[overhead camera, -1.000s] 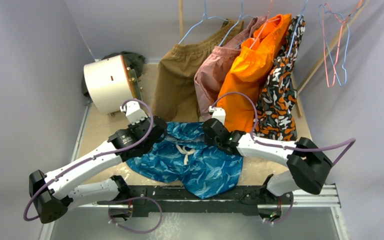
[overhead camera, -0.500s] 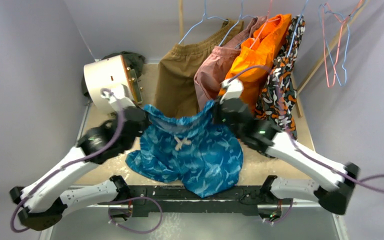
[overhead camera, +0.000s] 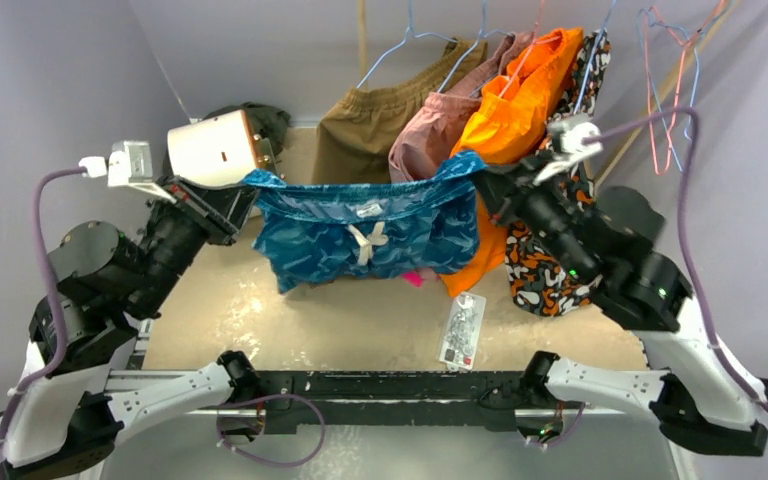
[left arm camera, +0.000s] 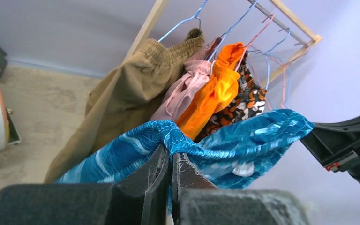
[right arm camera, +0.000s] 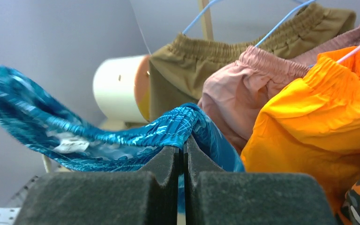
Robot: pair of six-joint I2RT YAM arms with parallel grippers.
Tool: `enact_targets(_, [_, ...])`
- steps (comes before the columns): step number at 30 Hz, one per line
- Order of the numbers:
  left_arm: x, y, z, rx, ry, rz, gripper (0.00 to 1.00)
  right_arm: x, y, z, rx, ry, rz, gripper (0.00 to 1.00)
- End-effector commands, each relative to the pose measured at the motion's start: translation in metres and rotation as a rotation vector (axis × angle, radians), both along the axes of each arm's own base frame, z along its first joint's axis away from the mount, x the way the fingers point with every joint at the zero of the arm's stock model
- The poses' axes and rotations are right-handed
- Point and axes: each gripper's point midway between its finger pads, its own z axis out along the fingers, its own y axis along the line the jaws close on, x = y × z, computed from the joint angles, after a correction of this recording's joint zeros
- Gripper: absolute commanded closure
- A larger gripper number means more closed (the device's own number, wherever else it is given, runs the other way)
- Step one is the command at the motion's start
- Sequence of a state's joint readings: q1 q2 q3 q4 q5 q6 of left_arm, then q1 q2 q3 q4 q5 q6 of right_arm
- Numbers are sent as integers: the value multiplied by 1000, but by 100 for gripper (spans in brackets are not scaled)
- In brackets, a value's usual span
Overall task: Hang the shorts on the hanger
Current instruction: Adjust the shorts at the center of the board.
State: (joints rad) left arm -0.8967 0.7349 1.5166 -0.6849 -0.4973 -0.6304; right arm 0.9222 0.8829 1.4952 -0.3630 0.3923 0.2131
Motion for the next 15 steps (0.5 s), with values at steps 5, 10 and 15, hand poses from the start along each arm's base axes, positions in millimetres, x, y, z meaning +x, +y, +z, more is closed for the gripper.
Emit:
enact_targets(5, [-35, 20, 118, -70, -282, -80, 100, -48, -20, 116, 112, -279, 150, 100])
enact_targets(10, [-51, 0, 115, -65, -322, -222, 100, -76, -17, 127, 116, -358, 277, 100])
enact_targets(15, [-47, -26, 68, 12, -258, -303, 100, -56, -1, 76, 28, -282, 253, 100])
